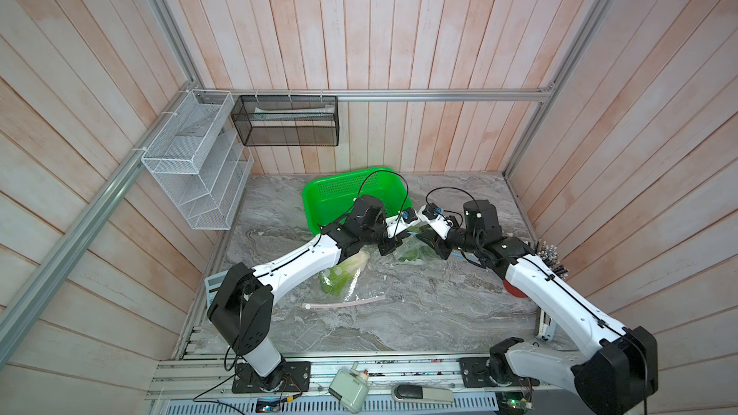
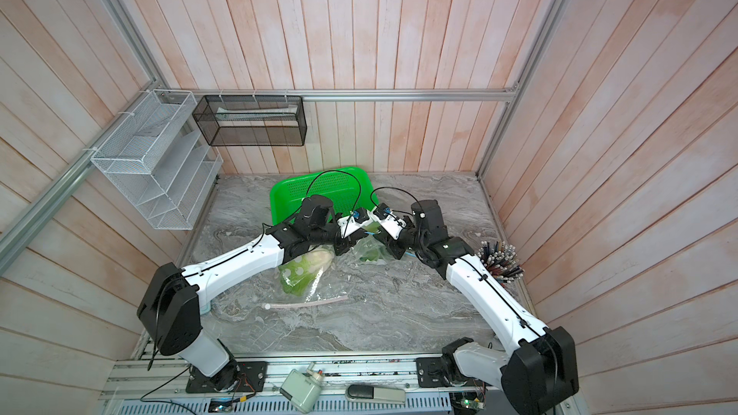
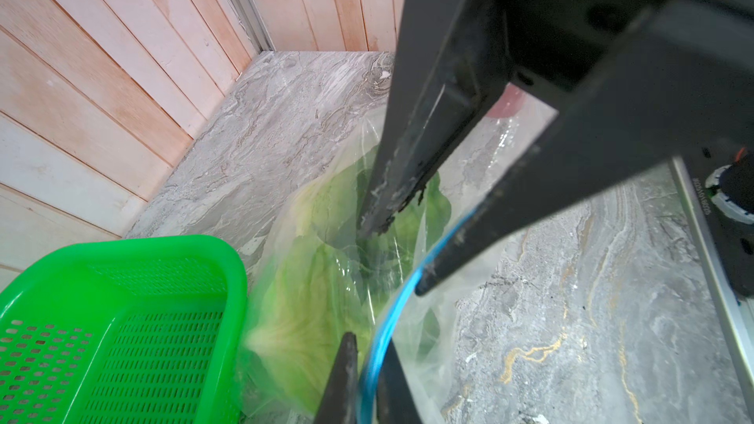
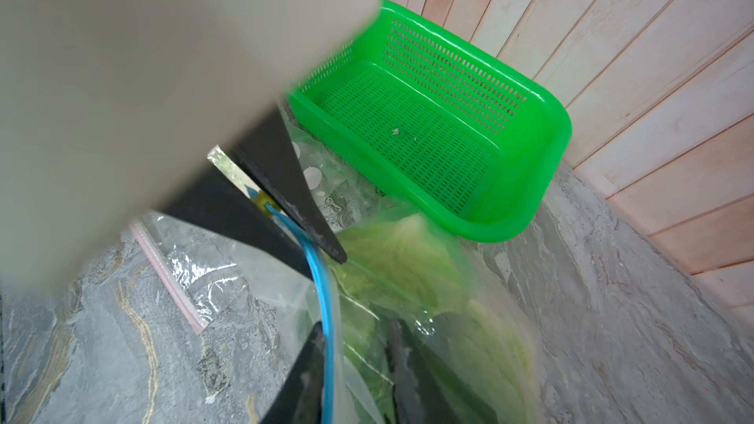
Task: Open the zip-top bag and take out the chinese cabbages
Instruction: Adjust the zipper food storage bag at the center of the board.
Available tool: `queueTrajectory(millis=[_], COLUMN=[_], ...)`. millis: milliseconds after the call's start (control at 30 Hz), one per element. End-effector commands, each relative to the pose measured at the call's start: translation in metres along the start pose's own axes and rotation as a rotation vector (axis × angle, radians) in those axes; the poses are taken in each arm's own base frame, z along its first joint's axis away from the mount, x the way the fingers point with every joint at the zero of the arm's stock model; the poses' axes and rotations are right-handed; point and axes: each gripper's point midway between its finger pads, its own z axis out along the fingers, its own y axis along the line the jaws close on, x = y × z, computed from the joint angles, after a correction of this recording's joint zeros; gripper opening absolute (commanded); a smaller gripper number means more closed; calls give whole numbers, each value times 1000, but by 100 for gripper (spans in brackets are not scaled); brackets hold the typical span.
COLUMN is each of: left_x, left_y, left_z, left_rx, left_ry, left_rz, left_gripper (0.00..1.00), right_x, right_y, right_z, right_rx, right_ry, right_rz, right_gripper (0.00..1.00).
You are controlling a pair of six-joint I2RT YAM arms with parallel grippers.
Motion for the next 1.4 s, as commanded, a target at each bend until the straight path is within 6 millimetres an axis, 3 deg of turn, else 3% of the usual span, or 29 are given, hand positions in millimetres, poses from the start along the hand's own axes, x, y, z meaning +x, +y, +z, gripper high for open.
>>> queueTrajectory(millis=[0, 100, 233, 467, 600, 800, 1033, 1367], left_x=[-20, -23, -26, -29, -29, -30, -25, -23], left_y=[2, 2, 7, 10, 18, 22, 16, 15], left_z=[-13, -16, -21, -38, -57, -67, -57, -51], left_rx=[-19, -24, -58, -140, -195, -150, -86, -59], left_ry=[-85, -97, -114, -188, -269, -352, -356, -357], left_rz=[34, 33, 16, -19, -82, -166, -203, -229], left_gripper=[0, 0, 10, 65, 76, 76, 58, 46], right_x=[-1, 2, 2, -7, -19, -23, -31, -40], right_y=[1, 2, 0, -17, -20, -21, -27, -31], right_z=[2, 5, 5, -9, -19, -21, -23, -25], right_rx=[-3, -9, -5, 47, 45, 42, 67, 77], right_ry=[-8, -1, -1, -73, -159, -196, -238, -276], right_rz=[-6, -1, 3, 39, 60, 73, 99, 121], right_gripper=[23, 17, 7, 0, 0, 0, 0, 1])
